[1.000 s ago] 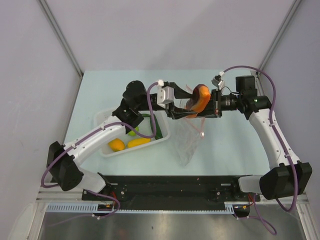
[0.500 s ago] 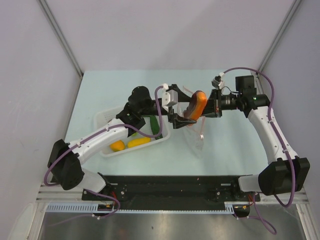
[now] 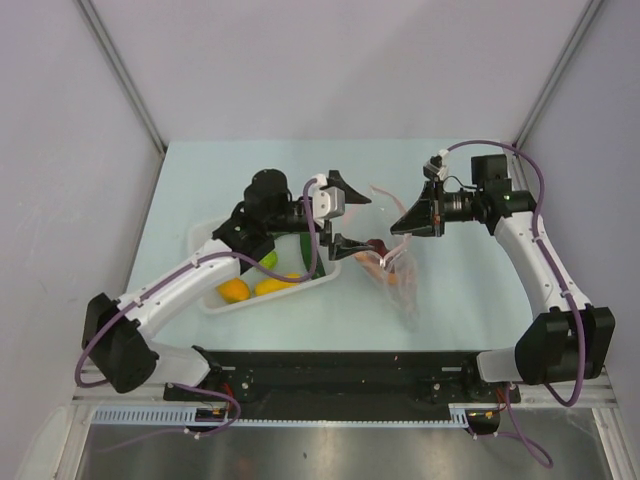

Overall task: Place the food in the zip-top bag and seal the zipper
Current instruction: Place the fake food in the zipper food storage bag.

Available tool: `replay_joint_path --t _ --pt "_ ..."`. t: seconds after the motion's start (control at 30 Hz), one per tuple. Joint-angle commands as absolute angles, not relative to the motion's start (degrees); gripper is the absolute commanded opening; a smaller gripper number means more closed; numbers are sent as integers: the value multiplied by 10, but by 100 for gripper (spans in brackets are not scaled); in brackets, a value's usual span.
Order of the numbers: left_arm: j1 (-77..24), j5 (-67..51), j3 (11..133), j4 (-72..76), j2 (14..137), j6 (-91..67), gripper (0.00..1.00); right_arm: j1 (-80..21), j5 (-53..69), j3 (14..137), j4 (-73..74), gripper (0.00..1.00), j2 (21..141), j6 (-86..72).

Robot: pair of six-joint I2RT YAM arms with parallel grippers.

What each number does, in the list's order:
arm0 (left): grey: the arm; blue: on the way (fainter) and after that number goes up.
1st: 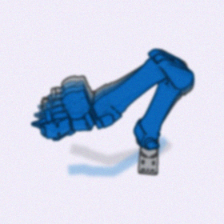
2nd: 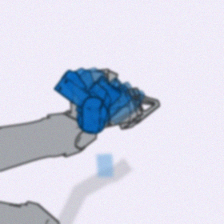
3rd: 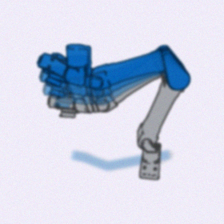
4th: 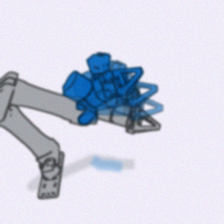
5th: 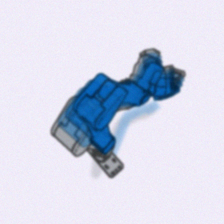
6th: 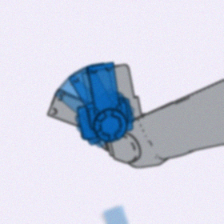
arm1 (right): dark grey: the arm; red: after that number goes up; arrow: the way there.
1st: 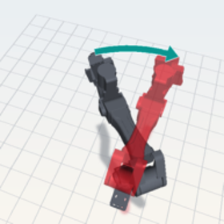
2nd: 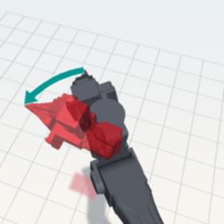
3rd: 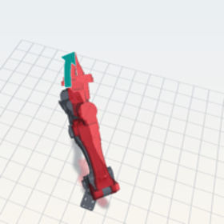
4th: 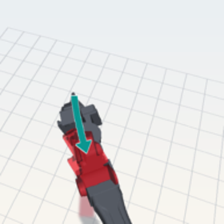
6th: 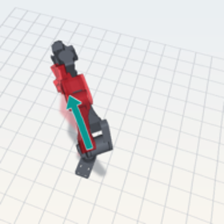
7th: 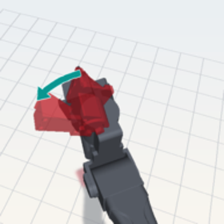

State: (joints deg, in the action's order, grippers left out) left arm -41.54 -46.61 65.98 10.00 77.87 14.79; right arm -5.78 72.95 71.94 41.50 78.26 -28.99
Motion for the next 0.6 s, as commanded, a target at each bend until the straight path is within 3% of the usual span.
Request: replay_joint_path --t 0.0,0.13,0.23,0.4,0.57 --pt "-392 -511 678 -35 730 286 96 -53 770 715 390 0 772 -305" --pt "-375 -518 673 -100 706 347 96 -54 767 715 388 0 766 -301" --pt "-353 -490 664 -87 693 274 96 -53 738 738 420 0 764 -264" --pt "-255 -466 684 -120 720 126 100 -54 593 780 485 0 746 -164" --pt "-168 -450 692 -229 744 153 100 -61 494 780 486 0 734 -142"
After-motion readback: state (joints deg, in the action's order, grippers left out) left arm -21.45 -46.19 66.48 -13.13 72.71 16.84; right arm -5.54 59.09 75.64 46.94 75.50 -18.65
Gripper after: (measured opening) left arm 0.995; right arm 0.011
